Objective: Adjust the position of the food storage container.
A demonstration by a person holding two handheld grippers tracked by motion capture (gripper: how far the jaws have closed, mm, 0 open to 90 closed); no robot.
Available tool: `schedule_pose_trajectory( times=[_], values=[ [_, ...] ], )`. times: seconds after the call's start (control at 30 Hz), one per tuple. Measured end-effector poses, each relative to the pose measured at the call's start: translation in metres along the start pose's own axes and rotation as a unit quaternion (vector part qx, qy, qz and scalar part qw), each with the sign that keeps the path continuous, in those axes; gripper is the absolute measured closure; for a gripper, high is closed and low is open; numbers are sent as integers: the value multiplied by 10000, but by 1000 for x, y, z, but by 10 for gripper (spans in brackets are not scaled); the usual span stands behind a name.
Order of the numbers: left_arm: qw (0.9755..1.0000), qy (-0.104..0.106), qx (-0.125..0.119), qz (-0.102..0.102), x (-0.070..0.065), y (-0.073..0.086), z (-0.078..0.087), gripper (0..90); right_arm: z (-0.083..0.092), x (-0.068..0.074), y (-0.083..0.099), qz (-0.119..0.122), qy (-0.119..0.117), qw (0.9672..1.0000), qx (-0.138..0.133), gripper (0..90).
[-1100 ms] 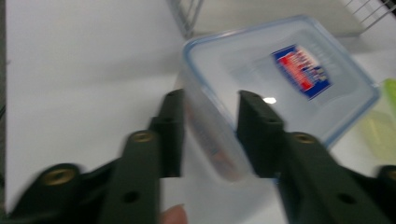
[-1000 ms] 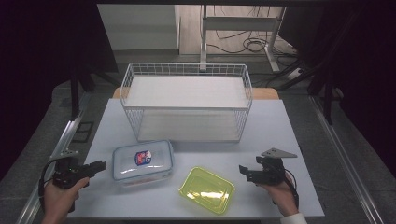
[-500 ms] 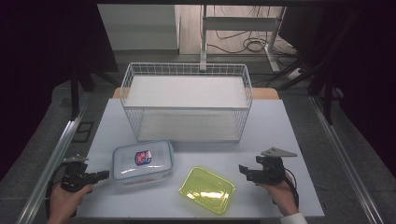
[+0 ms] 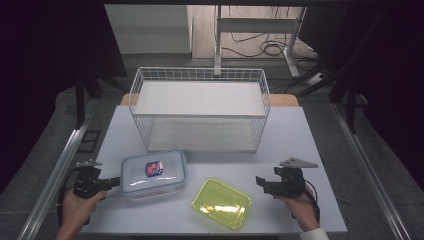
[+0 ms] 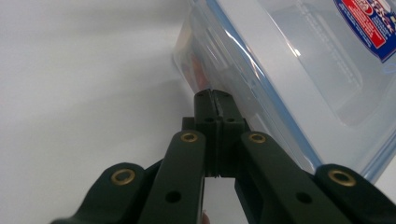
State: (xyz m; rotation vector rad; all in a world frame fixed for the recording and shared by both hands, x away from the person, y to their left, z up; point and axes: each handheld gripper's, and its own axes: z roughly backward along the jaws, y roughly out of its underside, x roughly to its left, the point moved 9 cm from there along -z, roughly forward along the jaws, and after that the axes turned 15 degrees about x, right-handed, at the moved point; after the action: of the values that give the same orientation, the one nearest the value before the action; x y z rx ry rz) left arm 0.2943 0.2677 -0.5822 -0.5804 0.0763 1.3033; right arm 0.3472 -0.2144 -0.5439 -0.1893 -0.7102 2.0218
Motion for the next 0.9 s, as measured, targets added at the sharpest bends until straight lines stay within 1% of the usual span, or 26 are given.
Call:
schedule_pose_trajectory(
  times=[0.07, 0.13, 0.2, 0.27, 0.33, 0.43, 0.5, 0.53, 0.57, 0.6, 0.63, 0.67, 0.7, 0.73, 0.77, 0.8, 0.87, 0.9],
  values=[
    [10000, 6, 1, -4, -1, -2, -1, 897, -1, 1, 0, 2, -10, 10000, 14, 170],
    [10000, 6, 19, -6, -2, -9, -4, 897, -1, 1, 0, 25, -9, 10000, 21, 170],
    [10000, 11, 22, -18, -3, -11, -6, 897, -1, 2, 1, 24, -9, 10000, 28, 170],
    [10000, -24, 47, -65, -5, -16, -8, 897, -1, 2, 1, 21, -8, 10000, 27, 170],
    [9999, 0, 41, -93, -7, -20, -11, 897, -2, 1, 1, 11, -6, 10000, 32, 170],
    [9999, 21, 46, -148, -8, -21, -12, 897, -3, 1, 2, -2, -6, 10000, 63, 170],
    [9998, 7, 10, -191, -8, -16, -6, 897, -3, 1, 2, -1, -5, 10000, 63, 170],
    [9998, 8, 1, -220, -9, -10, -2, 898, -3, 1, 2, 3, -2, 10000, 51, 170],
    [9998, 8, 1, -220, -9, -10, -2, 898, -3, 1, 2, 3, -2, 10000, 51, 170],
    [9996, 56, 51, -287, -11, 5, 3, 898, -2, 2, 2, -24, -86, 10000, 44, 170],
    [9994, 66, 91, -325, -12, 13, 5, 898, -1, 4, 2, -67, -168, 9998, 25, 170],
    [9992, 104, 123, -376, -15, 19, 7, 898, -1, 4, 1, -88, -215, 9997, 2, 170],
    [9992, 104, 123, -376, -15, 19, 7, 898, -1, 4, 1, -88, -215, 9997, 2, 170],
    [9988, 124, 155, -439, -18, 26, 8, 898, 0, 4, 1, -96, -215, 9997, 3, 170],
    [9981, 169, 231, -549, -24, 37, 7, 898, 0, 4, 1, -100, -197, 9998, -6, 170],
    [9981, 169, 231, -549, -24, 37, 7, 898, 0, 4, 1, -100, -197, 9998, -6, 170],
    [9968, 234, 322, -699, -33, 44, 3, 898, 1, 3, 1, -111, -181, 9998, -10, 171],
    [9956, 295, 370, -806, -40, 44, 0, 898, 1, 3, 0, -112, -184, 9998, -14, 171]
  ],
)
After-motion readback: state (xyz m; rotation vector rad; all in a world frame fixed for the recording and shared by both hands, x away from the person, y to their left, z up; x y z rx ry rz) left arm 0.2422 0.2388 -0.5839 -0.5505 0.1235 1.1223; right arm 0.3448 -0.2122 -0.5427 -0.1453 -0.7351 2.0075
